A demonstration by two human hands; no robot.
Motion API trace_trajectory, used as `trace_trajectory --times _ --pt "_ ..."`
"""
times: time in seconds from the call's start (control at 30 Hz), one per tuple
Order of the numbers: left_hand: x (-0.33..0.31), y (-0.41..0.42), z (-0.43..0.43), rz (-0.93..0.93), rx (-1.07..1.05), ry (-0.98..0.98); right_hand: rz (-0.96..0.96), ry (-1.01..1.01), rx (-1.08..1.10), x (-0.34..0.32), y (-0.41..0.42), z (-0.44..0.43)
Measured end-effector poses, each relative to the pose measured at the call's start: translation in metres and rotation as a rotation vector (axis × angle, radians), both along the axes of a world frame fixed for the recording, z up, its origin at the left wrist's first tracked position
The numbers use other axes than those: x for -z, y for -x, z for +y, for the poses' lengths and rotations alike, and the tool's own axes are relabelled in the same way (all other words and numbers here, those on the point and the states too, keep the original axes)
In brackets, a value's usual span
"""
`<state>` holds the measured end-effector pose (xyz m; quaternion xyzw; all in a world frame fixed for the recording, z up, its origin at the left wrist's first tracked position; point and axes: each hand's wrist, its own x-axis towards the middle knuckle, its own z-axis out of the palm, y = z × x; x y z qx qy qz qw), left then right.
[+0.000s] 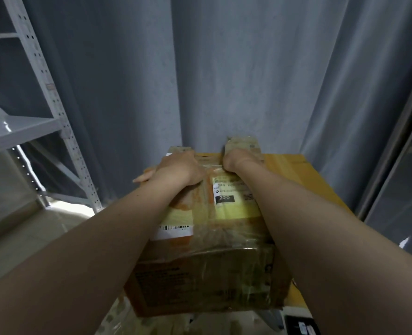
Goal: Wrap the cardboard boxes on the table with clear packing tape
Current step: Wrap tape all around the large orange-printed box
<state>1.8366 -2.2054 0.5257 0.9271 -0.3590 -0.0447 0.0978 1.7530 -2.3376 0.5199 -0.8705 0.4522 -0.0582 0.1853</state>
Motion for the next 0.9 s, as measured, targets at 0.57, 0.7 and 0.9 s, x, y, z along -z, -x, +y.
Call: trace_trajectory --times 0.57,0.7,0.9 --pt "-0.019 0.025 0.047 0.170 -0.377 0.287 -0.108 -0.069 -0.010 -0.009 0.066 0.028" --pt "-0.019 0.016 0.069 0.433 -0.344 0.426 -0.139 -0.164 -0.101 -0.021 0.075 0.054" --pt "-0.066 0.037 0.101 0.310 -0.377 0.665 -0.521 -0.136 0.111 -0.069 0.092 0.081"
